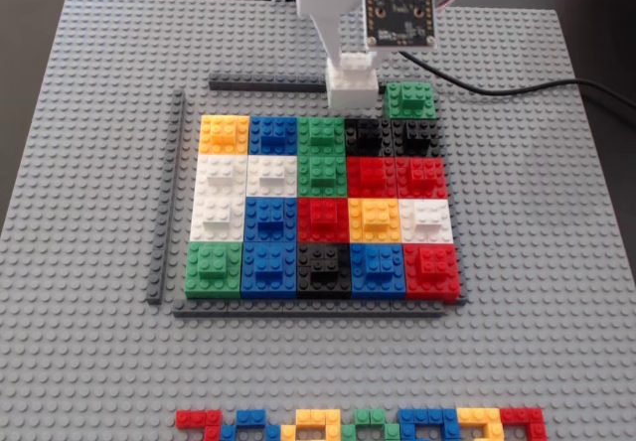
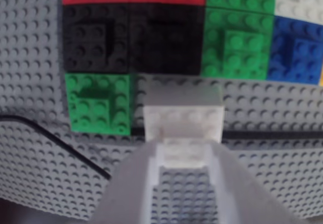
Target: Grab the cube and place it into the grid
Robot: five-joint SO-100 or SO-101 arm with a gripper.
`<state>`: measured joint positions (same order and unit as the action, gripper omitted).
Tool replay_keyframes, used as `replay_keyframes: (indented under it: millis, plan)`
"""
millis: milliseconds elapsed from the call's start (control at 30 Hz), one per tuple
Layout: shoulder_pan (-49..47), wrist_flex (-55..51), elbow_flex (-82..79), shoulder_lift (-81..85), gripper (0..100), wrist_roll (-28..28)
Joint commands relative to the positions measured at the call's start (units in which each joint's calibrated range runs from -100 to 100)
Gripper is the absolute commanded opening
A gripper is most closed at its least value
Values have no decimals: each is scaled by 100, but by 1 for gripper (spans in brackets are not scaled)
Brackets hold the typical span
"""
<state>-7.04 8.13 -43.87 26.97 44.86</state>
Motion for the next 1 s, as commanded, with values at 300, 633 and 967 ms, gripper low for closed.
replay_keyframes:
  millis: [300, 633, 967]
  plan:
    - [-96, 149, 177, -298, 1, -117]
    - [-162, 208, 259, -505, 1, -186]
    - [-177, 330, 277, -625, 1, -205]
